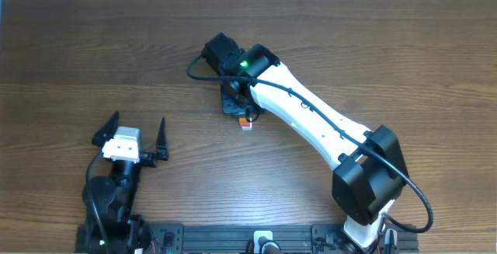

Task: Stack Cubes

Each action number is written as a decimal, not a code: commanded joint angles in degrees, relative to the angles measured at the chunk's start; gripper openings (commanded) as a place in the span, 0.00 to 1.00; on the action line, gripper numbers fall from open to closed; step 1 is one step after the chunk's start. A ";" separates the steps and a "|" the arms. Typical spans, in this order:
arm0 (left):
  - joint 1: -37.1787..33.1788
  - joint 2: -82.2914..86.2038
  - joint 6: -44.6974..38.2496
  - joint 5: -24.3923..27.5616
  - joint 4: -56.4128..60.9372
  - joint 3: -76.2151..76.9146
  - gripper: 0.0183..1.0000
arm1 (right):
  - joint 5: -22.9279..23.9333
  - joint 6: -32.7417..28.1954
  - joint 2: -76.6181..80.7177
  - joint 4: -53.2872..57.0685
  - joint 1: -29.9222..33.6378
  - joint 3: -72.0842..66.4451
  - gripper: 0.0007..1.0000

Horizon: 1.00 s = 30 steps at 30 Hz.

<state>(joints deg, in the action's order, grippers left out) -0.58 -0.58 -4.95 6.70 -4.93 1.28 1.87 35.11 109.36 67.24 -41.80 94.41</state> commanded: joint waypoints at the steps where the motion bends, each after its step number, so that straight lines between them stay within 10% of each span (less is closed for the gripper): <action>1: -0.39 0.42 -0.63 0.33 0.07 -0.37 1.00 | 0.13 -0.02 1.11 -0.17 -0.31 1.16 0.30; 13: -0.39 0.42 -0.63 0.33 0.07 -0.37 1.00 | 0.17 -0.04 1.29 -0.24 -0.24 1.16 0.42; 16: -0.39 0.42 -0.63 0.33 0.07 -0.37 1.00 | 0.55 -0.07 1.29 -0.39 -0.17 1.16 0.68; 17: -0.39 0.42 -0.63 0.33 0.07 -0.37 1.00 | 0.61 -0.07 1.29 -0.44 -0.17 1.16 0.99; 30: -0.39 0.42 -0.63 0.33 0.07 -0.37 1.00 | 4.33 -7.89 1.09 -1.90 2.67 8.07 0.99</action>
<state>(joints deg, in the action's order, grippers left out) -0.58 -0.58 -4.95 6.70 -4.93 1.28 3.07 30.98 110.02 65.56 -41.17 98.15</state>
